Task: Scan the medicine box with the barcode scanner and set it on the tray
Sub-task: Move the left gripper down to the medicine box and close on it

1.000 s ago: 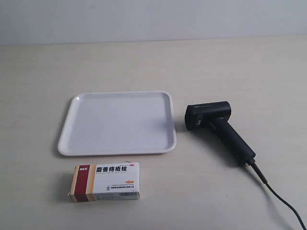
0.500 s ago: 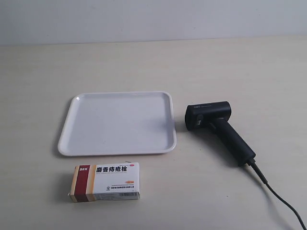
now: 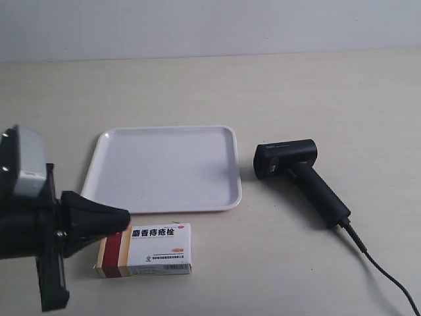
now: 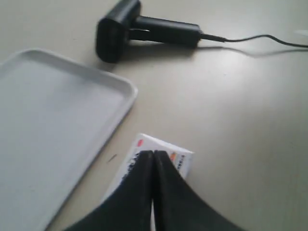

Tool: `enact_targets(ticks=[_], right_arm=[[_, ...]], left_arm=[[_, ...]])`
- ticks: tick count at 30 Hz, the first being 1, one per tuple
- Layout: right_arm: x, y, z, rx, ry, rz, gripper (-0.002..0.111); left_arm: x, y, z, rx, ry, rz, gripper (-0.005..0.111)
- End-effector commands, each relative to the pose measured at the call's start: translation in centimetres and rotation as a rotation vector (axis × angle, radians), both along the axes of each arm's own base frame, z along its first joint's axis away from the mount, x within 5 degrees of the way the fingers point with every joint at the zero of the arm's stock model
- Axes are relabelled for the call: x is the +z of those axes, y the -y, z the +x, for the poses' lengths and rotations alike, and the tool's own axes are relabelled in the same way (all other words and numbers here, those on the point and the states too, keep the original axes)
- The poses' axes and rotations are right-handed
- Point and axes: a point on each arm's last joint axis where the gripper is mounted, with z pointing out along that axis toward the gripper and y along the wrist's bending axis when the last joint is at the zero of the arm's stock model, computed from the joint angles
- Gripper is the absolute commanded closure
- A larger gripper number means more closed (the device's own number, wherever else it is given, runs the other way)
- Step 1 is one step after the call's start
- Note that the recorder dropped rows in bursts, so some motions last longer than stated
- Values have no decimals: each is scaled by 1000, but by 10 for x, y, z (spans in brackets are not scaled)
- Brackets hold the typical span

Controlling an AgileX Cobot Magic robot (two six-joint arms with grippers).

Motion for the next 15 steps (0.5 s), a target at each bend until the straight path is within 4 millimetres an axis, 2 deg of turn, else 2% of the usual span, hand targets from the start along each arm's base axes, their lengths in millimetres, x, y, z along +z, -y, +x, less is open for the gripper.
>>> enact_targets(ticks=[1, 4, 7, 11, 12, 15], right_arm=[[-1, 0, 0, 2, 7, -17, 108], [-1, 0, 0, 2, 7, -20, 108], [-1, 0, 0, 3, 4, -21, 108], [-1, 0, 0, 2, 9, -20, 108], [-1, 0, 0, 2, 9, -20, 108], [-1, 0, 0, 2, 9, -20, 108]], left_arm=[[-8, 20, -7, -97, 44, 24, 103], [-16, 22, -3, -44, 65, 103, 85], [-20, 22, 0, -14, 74, 124, 50], [-32, 20, 1, -68, 120, 214, 8], [-34, 20, 2, -82, 133, 233, 1], [-44, 22, 7, -87, 94, 251, 3]])
